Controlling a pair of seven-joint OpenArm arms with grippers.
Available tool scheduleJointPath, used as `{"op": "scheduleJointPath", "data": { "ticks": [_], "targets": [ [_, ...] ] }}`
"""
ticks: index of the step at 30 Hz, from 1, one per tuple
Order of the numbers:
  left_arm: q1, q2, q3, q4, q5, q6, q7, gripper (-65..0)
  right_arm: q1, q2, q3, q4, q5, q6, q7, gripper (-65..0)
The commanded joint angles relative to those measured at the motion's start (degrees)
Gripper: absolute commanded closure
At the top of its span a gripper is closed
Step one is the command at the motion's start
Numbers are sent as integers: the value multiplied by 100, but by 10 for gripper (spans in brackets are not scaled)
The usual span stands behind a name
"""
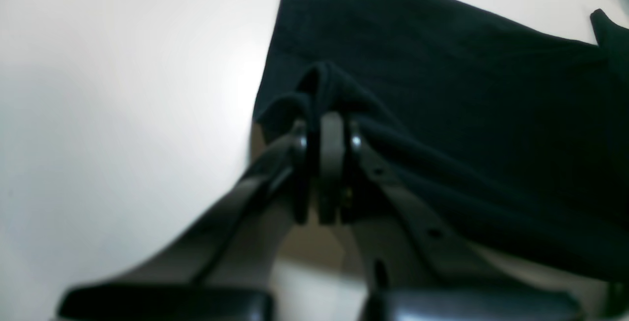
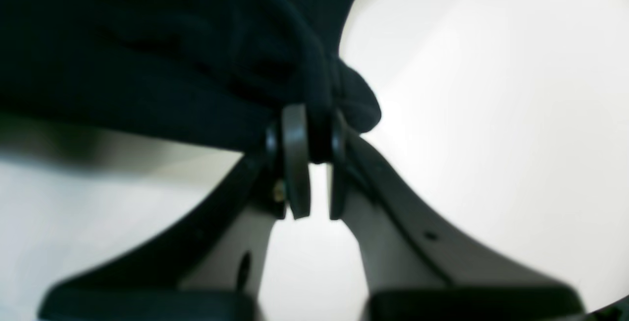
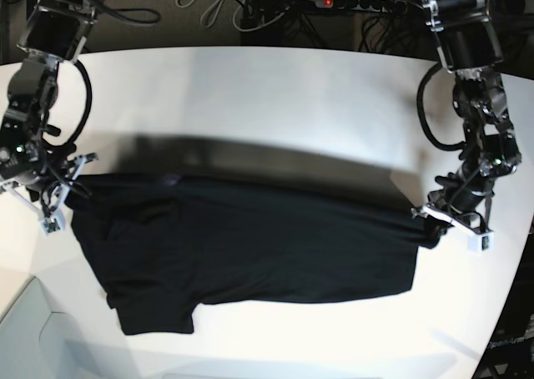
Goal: Layout the t-shirt on the table in an organized manner, then fold the t-shirt properly
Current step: 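Lower the held shirt edge flat onto the table with both grippers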
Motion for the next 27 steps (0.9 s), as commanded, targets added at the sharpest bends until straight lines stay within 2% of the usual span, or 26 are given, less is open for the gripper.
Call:
{"op": "scheduleJointPath", "data": {
  "ticks": [1, 7, 12, 20, 27],
  "targets": [
    [-79, -86, -37, 124, -47, -9, -148, -2, 65, 93, 34, 171, -31, -30, 91, 0],
    [405, -51, -433, 379, -47, -18, -148, -2, -480, 67, 34, 576, -13, -30, 108, 0],
    [923, 2, -714, 520, -47, -18, -139, -2, -955, -83, 34, 699, -39, -30, 117, 0],
    [1785, 2, -723, 546, -47, -18, -148, -2, -1544, -197, 34, 725, -39, -30, 117, 0],
    [2128, -7, -723, 546, -38, -18, -139, -2, -1984, -206, 34, 734, -39, -30, 117, 0]
  ]
}}
